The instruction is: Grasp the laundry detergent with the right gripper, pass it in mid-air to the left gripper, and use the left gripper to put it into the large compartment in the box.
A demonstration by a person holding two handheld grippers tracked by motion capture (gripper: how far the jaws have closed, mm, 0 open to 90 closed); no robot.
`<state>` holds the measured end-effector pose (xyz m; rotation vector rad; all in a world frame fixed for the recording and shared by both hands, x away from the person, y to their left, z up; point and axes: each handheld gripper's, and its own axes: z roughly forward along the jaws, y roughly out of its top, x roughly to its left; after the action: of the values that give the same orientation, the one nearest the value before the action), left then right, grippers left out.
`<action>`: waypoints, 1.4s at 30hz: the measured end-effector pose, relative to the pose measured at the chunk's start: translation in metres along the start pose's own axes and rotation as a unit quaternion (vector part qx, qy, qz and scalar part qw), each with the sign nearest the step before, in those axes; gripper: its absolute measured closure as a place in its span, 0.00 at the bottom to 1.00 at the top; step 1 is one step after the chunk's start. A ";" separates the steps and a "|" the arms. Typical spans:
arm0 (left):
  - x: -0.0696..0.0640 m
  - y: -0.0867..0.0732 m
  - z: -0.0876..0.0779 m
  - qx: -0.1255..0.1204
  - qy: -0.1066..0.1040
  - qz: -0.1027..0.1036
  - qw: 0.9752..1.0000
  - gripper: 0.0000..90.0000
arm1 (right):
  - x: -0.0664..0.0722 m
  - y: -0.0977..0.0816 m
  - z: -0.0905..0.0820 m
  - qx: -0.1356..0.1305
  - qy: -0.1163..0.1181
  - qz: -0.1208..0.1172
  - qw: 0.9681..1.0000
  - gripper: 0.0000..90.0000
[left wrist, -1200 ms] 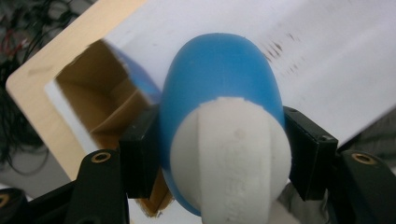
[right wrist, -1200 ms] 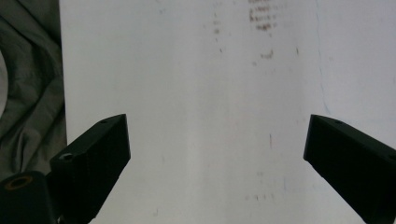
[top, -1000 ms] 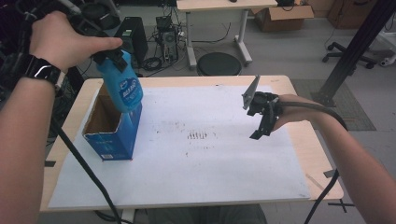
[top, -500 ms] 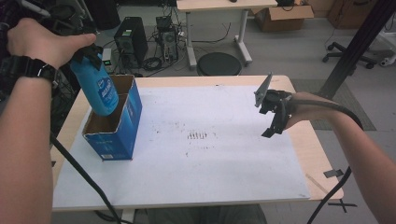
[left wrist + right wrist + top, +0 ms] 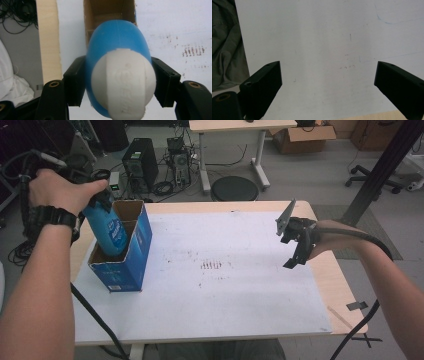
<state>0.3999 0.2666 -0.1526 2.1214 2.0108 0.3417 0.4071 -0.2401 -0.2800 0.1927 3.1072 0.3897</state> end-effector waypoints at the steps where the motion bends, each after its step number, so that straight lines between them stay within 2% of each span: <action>1: 0.000 0.000 0.000 0.000 0.000 0.000 1.000 0.42 | 0.000 0.000 0.000 0.000 0.000 0.000 1.000 0.08; 2: 0.000 -0.002 0.011 0.004 -0.002 0.000 1.000 0.42 | 0.000 0.000 0.000 0.000 -0.002 0.002 1.000 0.08; 4: 0.000 -0.003 0.016 0.003 -0.002 -0.001 1.000 0.42 | 0.000 -0.001 0.000 0.002 -0.001 0.002 1.000 0.08; 5: 0.000 -0.005 0.028 0.009 -0.005 -0.002 1.000 0.42 | 0.000 -0.001 0.000 0.001 -0.001 0.004 1.000 0.08; 6: 0.000 -0.005 0.028 0.009 -0.005 -0.002 1.000 0.42 | 0.000 -0.001 0.000 0.001 -0.001 0.004 1.000 0.08; 10: 0.001 -0.009 0.050 0.017 -0.006 -0.002 1.000 0.42 | -0.001 -0.003 0.001 -0.003 0.000 0.005 1.000 0.08; 15: 0.000 -0.012 0.066 0.023 -0.003 0.000 1.000 0.42 | -0.001 -0.004 0.002 -0.004 -0.001 0.010 1.000 0.08; 19: 0.000 -0.017 0.083 0.030 -0.006 -0.006 1.000 0.42 | -0.001 -0.005 0.003 -0.003 0.001 0.011 1.000 0.08; 34: 0.001 -0.026 0.108 0.035 -0.004 -0.004 0.999 0.42 | -0.001 -0.004 0.006 -0.006 0.003 0.014 1.000 0.08; 42: 0.002 -0.030 0.114 0.035 -0.004 -0.005 0.999 0.42 | 0.000 -0.005 0.008 -0.002 0.005 0.013 1.000 0.08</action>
<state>0.4056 0.2722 -0.2705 2.1503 2.0566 0.2655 0.4071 -0.2426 -0.2892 0.2310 3.1175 0.3981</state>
